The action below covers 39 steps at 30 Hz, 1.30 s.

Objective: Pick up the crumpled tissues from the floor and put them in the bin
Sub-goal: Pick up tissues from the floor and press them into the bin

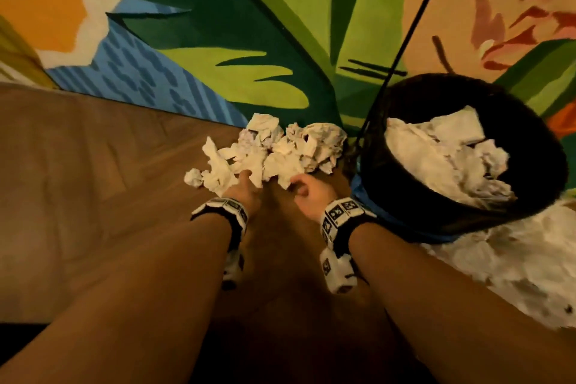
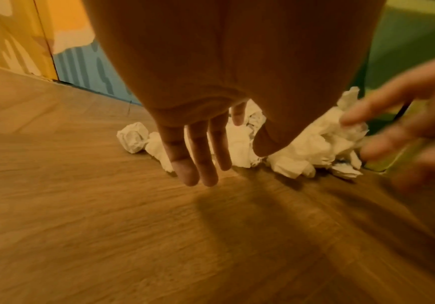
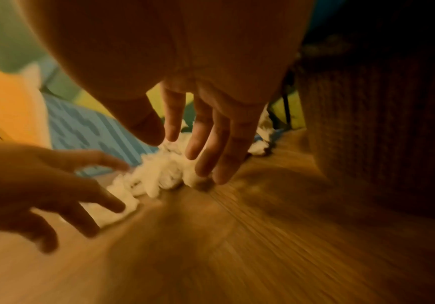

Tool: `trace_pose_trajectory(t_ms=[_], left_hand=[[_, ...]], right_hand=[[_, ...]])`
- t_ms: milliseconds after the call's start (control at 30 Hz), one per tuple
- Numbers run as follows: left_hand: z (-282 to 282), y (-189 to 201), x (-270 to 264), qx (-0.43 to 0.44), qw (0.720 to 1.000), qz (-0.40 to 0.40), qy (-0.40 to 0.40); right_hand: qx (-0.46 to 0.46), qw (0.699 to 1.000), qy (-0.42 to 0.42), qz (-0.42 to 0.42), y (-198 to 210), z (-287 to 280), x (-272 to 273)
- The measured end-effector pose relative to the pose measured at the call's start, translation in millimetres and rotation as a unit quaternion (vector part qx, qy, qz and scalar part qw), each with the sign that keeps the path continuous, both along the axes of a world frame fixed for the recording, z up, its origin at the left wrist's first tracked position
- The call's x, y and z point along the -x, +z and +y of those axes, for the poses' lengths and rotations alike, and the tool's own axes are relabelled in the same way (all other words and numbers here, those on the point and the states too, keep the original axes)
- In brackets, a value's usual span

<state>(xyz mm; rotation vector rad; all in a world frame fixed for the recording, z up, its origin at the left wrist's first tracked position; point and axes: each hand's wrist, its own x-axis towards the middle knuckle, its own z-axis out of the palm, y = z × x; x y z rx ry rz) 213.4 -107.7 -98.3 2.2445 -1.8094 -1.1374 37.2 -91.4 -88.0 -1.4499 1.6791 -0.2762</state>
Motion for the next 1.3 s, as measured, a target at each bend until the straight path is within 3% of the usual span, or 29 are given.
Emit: trace_pose_trajectory(t_ms=[100, 233, 333, 433, 633, 800, 967, 1033, 1133, 1300], left_hand=[[-10.2, -8.4, -0.7, -0.011, 1.000, 0.008, 0.015], [-19.4, -19.8, 5.7, -0.039, 0.999, 0.036, -0.006], [-25.3, -28.0, 10.3, -0.041, 0.999, -0.005, -0.032], [-29.0, -34.4, 1.7, 0.015, 0.998, -0.056, -0.011], [-22.8, -42.8, -7.3, 0.170, 0.985, 0.002, 0.042], [-22.5, -35.9, -2.6, 0.247, 0.934, 0.099, 0.240], [-30.1, -29.9, -14.6, 0.274, 0.889, 0.137, 0.340], [-29.2, -31.6, -19.6, 0.240, 0.899, 0.124, 0.345], [-19.9, -38.3, -23.7, 0.176, 0.928, 0.102, 0.312], [-9.8, -49.6, -19.0, 0.159, 0.963, 0.045, 0.212]], right_hand=[[-0.056, 0.998, 0.003, 0.028, -24.4, -3.3, 7.5], [-0.044, 0.998, 0.018, 0.044, -32.4, -24.6, 12.8], [-0.039, 0.997, 0.043, 0.054, -31.9, -40.7, 13.8], [-0.016, 0.997, 0.038, 0.065, -33.2, -46.7, 13.4], [0.082, 0.990, -0.110, -0.035, -39.8, -37.6, 10.2], [0.050, 0.970, -0.216, -0.099, -43.9, -25.2, 2.9], [0.088, 0.955, -0.253, -0.127, -45.6, -6.3, 5.5], [0.067, 0.947, -0.278, -0.148, -43.6, -6.0, 5.2], [0.021, 0.961, -0.255, -0.109, -43.3, -9.1, 5.6], [0.103, 0.983, -0.152, 0.010, -47.7, -6.2, 0.1]])
